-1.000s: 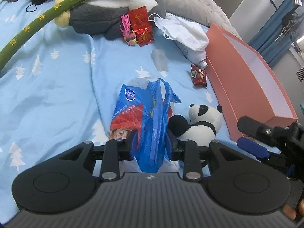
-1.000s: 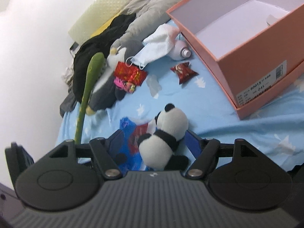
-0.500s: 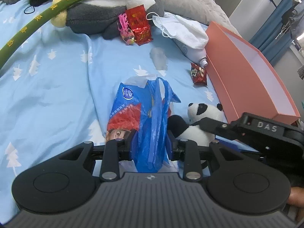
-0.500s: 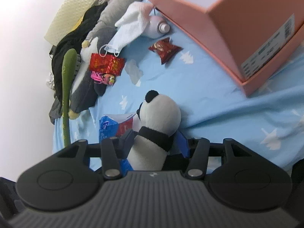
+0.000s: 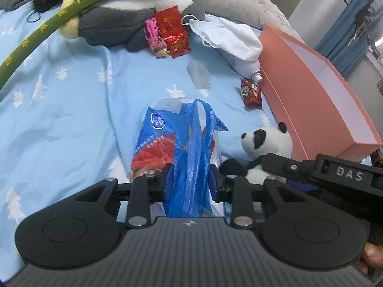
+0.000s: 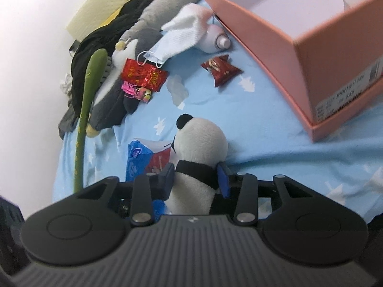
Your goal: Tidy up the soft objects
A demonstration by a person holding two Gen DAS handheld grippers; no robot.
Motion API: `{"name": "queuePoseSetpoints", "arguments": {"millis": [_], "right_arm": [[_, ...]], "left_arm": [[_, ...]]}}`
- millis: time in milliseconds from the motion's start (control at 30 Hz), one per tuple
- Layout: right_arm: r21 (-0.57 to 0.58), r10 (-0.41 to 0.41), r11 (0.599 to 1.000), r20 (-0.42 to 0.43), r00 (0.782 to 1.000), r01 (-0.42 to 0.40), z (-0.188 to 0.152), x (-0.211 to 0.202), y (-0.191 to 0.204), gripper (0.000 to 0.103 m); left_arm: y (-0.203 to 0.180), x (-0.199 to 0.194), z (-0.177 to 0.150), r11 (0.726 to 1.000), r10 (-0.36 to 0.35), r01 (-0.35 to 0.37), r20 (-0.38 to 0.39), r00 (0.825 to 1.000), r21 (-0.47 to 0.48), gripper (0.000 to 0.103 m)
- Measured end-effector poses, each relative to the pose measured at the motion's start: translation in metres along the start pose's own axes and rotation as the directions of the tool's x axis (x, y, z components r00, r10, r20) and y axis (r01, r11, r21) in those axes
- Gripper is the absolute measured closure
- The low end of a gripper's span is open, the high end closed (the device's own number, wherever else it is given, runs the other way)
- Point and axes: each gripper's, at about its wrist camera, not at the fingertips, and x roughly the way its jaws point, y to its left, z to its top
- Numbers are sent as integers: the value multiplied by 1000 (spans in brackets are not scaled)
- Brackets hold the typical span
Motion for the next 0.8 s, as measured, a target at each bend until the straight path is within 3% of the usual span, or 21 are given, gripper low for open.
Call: {"name": "queuePoseSetpoints", "arguments": {"millis": [167, 233, 333, 800], "right_arm": [[-97, -42, 994, 17, 999, 43, -2, -8, 4, 61], [-111, -55, 992, 15, 998, 56, -3, -9, 3, 61], [-131, -71, 989, 15, 997, 72, -4, -11, 1, 61], [-248, -88, 963, 81, 993, 106, -4, -43, 23, 61]], "left_arm": [[-5, 8, 0, 999, 18, -18, -3, 1000, 29, 69], [-7, 11, 0, 999, 30, -30, 2, 1000, 42, 83], [-10, 11, 1, 997, 47, -48, 12, 999, 64, 94], [-23, -43, 14, 998, 4, -11, 98, 995, 69, 97]]}}
